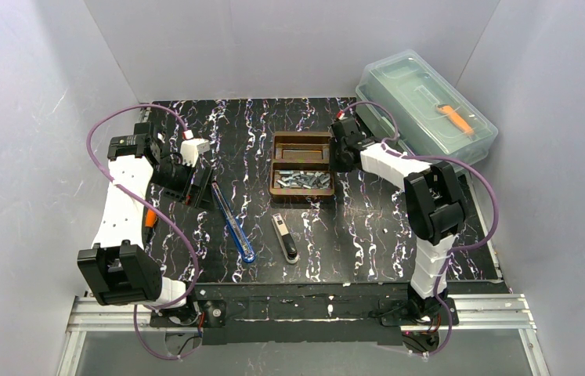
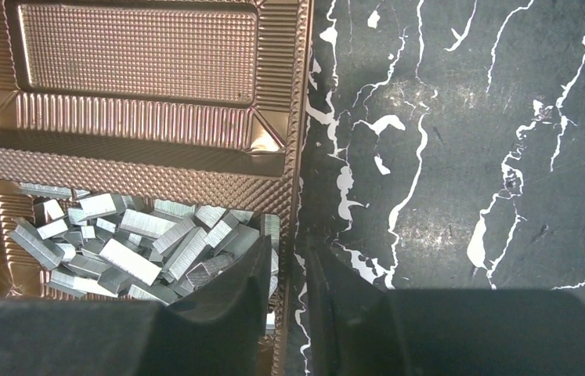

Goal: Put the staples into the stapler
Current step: Move the staple box to the center of the board, then open the stapler at the center of the board.

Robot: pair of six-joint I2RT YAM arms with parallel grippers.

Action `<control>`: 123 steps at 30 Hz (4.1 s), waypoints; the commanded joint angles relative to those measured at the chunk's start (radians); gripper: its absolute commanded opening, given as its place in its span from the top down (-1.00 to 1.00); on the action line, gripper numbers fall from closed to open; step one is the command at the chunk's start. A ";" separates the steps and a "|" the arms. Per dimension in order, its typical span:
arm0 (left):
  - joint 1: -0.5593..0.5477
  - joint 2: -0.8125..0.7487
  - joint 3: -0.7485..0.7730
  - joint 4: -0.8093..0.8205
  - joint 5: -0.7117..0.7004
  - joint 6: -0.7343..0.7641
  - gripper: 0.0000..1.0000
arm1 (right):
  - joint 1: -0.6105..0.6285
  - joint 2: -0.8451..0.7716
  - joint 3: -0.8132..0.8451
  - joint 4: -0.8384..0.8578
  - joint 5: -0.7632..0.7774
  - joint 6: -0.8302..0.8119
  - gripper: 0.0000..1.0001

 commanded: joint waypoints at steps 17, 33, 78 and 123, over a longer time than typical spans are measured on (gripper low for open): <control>-0.001 -0.042 0.009 -0.035 0.027 0.024 -0.97 | -0.014 -0.181 -0.178 -0.029 0.150 -0.074 0.72; -0.004 -0.048 -0.026 -0.093 0.069 0.110 -0.97 | -0.089 -0.297 -0.294 -0.062 0.156 -0.105 0.05; -0.956 -0.044 -0.385 0.638 -0.151 0.887 -0.80 | 0.511 -0.923 -0.667 -0.246 0.310 0.418 -0.64; -1.034 -0.054 -0.318 0.832 -0.272 0.425 1.00 | 0.307 -0.901 -0.821 0.346 -0.437 0.311 -0.52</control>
